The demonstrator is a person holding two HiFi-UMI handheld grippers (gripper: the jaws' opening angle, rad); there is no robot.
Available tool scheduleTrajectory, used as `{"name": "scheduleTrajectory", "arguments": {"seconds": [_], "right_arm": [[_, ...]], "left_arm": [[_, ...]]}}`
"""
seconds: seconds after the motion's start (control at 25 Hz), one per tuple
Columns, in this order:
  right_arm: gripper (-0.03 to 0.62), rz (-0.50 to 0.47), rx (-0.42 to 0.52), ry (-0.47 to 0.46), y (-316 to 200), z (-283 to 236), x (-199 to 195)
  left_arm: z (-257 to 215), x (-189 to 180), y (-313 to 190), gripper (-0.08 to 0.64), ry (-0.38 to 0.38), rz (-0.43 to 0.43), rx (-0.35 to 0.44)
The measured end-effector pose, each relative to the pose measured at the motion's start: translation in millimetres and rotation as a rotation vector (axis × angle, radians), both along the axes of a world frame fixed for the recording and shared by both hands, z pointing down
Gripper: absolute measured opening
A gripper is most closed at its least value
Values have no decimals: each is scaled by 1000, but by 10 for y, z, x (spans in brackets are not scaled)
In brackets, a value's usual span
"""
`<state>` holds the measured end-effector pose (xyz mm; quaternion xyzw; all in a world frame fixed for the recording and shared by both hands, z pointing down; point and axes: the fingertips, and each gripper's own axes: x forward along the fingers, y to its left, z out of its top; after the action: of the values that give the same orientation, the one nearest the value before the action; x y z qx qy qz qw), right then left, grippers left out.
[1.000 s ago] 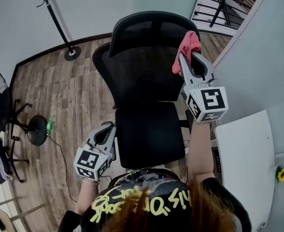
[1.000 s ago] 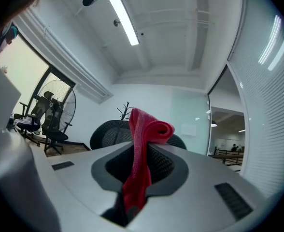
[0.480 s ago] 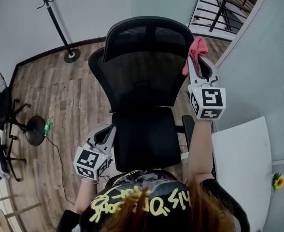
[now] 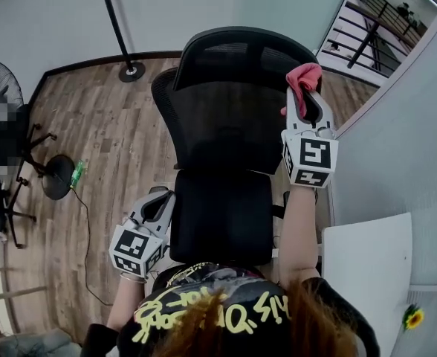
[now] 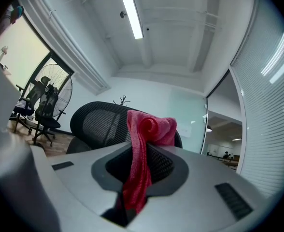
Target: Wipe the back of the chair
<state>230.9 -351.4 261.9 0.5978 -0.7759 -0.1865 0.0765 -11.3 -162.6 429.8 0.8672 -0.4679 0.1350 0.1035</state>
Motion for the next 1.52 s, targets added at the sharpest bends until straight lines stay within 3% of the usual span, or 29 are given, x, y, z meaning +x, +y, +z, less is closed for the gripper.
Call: {"name": "scheduleTrajectory", "arguments": {"seconds": [0.48, 0.68, 1.0, 1.52], "right_arm": [[61, -129, 18, -18, -175, 38, -678], [61, -147, 20, -22, -265, 83, -966], [61, -129, 20, -12, -264, 134, -1442], [61, -208, 20, -43, -73, 197, -2098]], "left_arm": [[112, -243, 89, -8, 6, -112, -33], [174, -469, -16, -8, 10, -115, -36], [57, -795, -395, -8, 18, -24, -11], [92, -923, -672, -8, 18, 96, -9]]}}
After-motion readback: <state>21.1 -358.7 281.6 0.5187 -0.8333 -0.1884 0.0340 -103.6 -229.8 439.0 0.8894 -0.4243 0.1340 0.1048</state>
